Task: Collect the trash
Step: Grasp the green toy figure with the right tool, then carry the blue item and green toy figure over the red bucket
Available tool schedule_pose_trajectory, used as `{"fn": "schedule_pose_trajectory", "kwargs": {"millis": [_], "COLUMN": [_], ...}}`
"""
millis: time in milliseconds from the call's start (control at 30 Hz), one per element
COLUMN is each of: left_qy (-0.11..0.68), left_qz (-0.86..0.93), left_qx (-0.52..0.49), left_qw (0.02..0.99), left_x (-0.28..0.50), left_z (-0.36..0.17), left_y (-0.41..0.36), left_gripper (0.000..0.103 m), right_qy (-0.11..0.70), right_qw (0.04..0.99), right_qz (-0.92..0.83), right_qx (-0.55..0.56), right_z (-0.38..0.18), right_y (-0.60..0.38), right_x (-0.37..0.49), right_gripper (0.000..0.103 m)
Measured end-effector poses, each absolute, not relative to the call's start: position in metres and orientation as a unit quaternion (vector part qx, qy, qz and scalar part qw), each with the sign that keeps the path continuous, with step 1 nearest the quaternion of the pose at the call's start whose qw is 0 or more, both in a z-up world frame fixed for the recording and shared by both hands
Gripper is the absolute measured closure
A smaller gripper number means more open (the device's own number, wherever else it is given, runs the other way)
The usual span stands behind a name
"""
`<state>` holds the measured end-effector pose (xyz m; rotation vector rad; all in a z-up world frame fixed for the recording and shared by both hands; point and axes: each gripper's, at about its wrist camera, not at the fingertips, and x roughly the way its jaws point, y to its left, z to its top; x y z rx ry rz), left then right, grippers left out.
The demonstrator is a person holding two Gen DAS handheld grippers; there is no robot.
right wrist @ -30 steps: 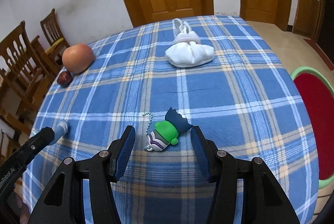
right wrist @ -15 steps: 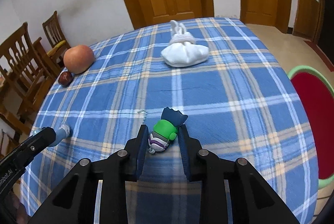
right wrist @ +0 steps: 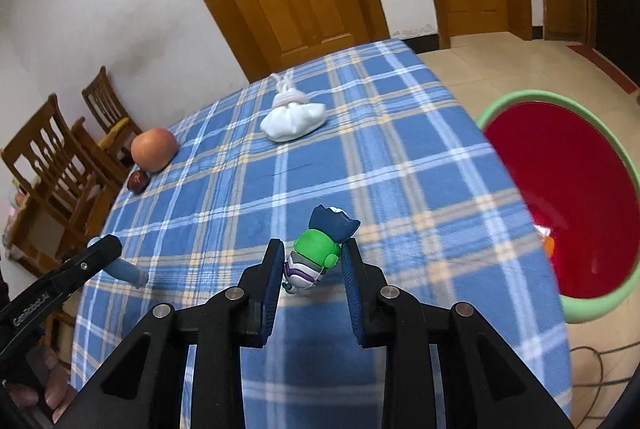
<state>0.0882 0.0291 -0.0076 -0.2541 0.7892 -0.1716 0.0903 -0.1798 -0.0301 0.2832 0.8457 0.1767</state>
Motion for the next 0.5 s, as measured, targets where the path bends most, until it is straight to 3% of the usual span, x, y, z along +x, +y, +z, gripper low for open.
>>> {"fn": "schedule_pose_trajectory", "kwargs": {"millis": [500], "left_qy": [0.391], "left_qz": [-0.147], "left_qx": [-0.099], "left_qw": [0.903], "left_x": [0.099], "left_z": [0.006], "left_y": [-0.034], "left_gripper": [0.085], "right_qy": [0.360], "right_qw": [0.913], "right_qz": [0.041], "right_qx": [0.187], "right_z": [-0.002], "right_y": [-0.259], "right_x": [0.060], "right_gripper": [0.074]}}
